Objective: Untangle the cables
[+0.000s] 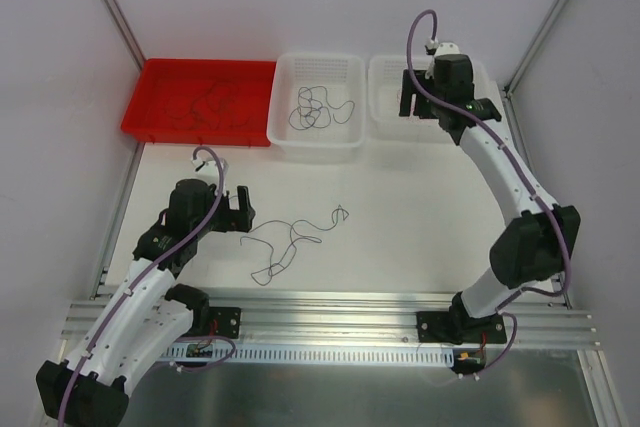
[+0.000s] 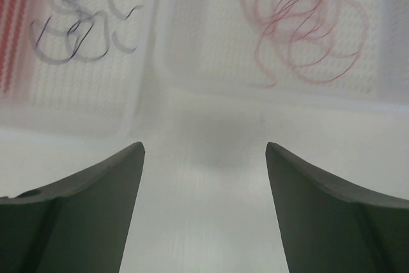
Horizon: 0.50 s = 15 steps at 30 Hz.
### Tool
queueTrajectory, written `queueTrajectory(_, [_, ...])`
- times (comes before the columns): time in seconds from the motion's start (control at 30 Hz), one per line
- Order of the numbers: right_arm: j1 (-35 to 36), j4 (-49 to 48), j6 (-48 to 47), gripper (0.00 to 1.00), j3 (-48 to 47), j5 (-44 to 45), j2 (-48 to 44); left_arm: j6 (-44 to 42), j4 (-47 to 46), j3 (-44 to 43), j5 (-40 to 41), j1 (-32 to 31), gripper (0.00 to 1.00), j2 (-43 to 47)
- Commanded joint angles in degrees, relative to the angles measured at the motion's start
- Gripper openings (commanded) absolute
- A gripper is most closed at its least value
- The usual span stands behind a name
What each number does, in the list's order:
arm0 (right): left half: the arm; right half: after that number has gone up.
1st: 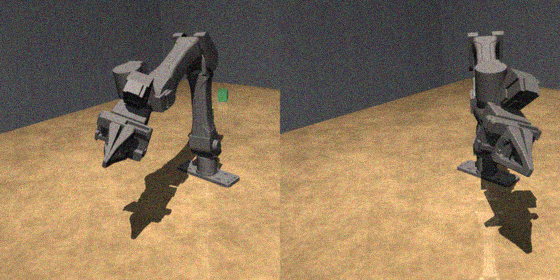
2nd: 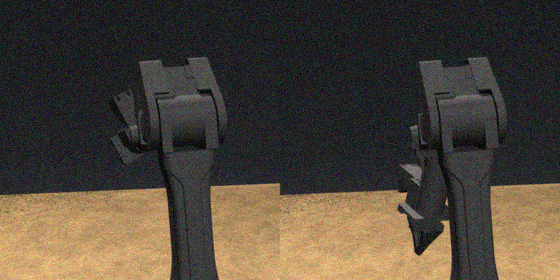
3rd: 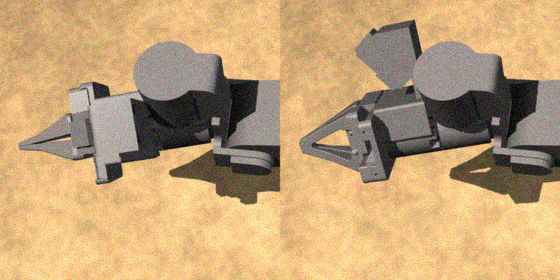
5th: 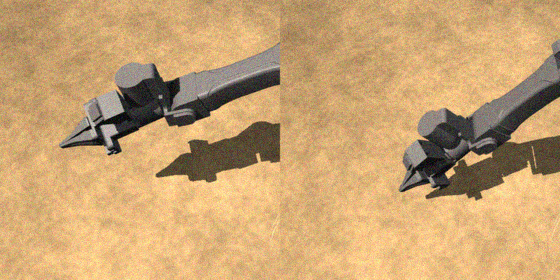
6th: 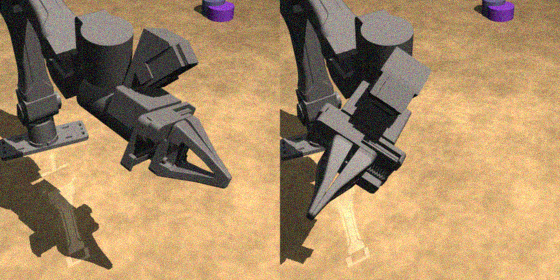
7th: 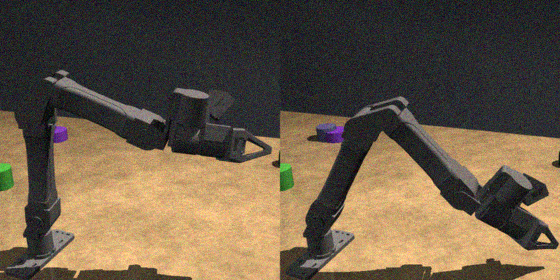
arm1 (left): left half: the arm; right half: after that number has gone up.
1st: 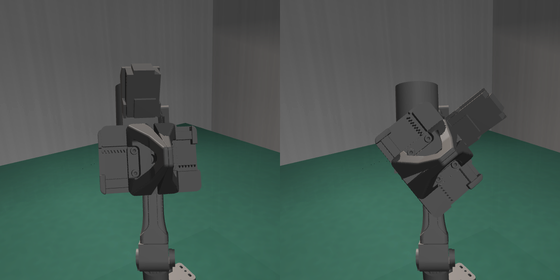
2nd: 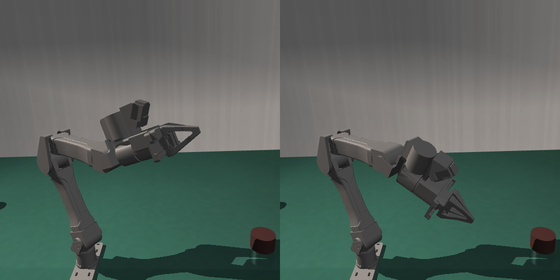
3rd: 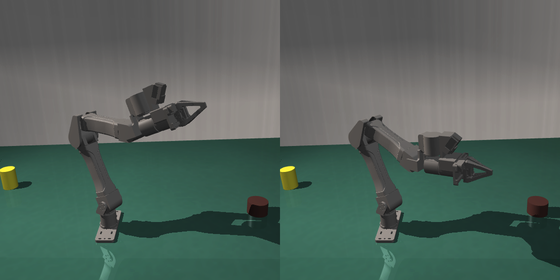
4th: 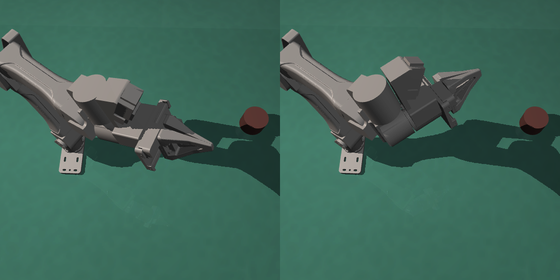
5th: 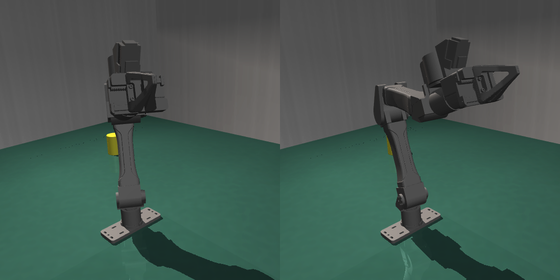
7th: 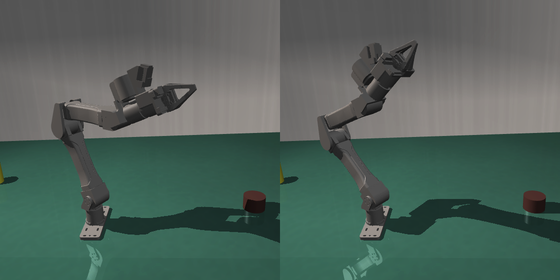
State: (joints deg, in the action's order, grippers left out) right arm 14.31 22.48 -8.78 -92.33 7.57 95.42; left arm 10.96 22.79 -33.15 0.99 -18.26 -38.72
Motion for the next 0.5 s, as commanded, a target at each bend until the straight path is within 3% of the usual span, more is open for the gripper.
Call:
queueTrajectory(0.0, [6.59,4.59,6.75,0.8,8.47,-6.95,-8.55,-0.06,-1.95,0.19,-2.83,0.68,0.99,-0.74])
queueTrajectory(0.2, [18.97,2.14,12.73,0.75,23.22,-13.09,-15.6,0.55,-1.78,0.1,-3.46,0.68,0.99,-2.32])
queueTrajectory(0.47, [32.88,-5.94,14.31,0.56,29.84,-13.64,-11.41,1.43,-1.78,0.19,-2.05,0.68,0.99,-3.91])
